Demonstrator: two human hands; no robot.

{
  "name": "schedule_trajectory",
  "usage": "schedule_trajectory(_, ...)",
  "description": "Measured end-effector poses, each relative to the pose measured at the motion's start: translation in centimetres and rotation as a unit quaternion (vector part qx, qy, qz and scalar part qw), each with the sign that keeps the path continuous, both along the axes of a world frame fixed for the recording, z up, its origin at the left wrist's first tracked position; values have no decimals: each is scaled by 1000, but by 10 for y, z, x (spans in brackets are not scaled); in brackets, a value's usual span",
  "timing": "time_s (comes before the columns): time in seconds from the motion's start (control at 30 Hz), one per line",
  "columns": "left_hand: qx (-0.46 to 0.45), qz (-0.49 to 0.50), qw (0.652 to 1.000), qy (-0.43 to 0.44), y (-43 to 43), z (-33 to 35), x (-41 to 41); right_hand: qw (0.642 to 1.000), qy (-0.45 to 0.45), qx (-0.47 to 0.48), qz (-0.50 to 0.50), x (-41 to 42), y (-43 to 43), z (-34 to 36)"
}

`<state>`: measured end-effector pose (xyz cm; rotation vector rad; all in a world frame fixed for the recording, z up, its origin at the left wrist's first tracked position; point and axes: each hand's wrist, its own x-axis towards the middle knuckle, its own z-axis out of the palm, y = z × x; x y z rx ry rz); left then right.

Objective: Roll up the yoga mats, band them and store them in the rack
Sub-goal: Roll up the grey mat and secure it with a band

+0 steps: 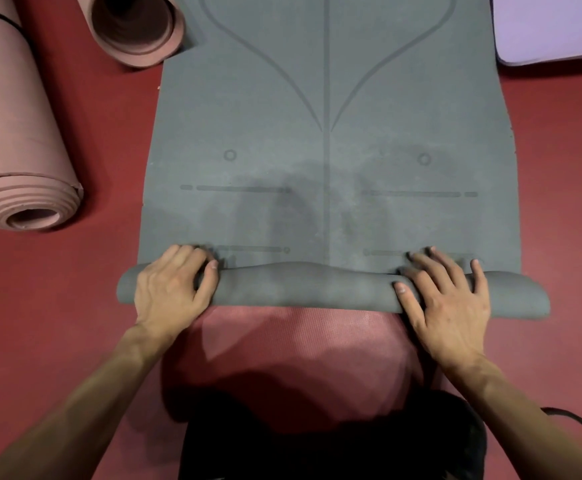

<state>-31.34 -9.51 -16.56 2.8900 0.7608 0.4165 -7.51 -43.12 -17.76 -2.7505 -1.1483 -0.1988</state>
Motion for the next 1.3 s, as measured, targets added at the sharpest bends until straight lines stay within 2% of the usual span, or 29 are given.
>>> schedule_trajectory(0.17, -40, 17, 999, 5, -2, 2, -7, 999, -30, 19, -2, 1, -2, 0)
schedule_trajectory(0.3, -23, 21, 1000, -3, -5, 4, -10, 999, -37, 23, 0, -4, -7, 1)
schedule_trajectory(0.4, -15, 2, 1000, 22, -4, 2, -6, 999, -21, 26, -4, -9, -8, 1)
schedule_trajectory(0.53, -81, -33, 994, 71, 12, 0, 4, 1000, -11, 10, -14, -1, 1, 4)
schedule_trajectory(0.67, -66, -30, 994, 83, 21, 7, 18, 1000, -14, 2, -24, 10, 12, 6)
schedule_trajectory(0.8, -33, -41, 997, 50, 18, 11, 17, 999, -33, 18, -27, 9, 10, 6)
schedule_trajectory(0.97, -48, 3, 995, 84, 3, 15, 0, 997, -45, 52, -38, 5, 9, 7)
schedule_trajectory(1.1, -87, 42, 984, 150, 14, 14, 17, 997, -36, 39, -57, 5, 11, 1)
schedule_trajectory(1.17, -100, 39, 984, 145, 18, 11, 23, 997, -29, 32, -65, 6, 13, 0)
schedule_trajectory(1.23, -80, 20, 989, 121, 16, 10, 23, 997, -24, 21, -66, 4, 14, 0)
schedule_trajectory(1.3, -18, -3, 994, 104, 16, 5, 22, 997, -13, 10, -72, 3, 16, 0)
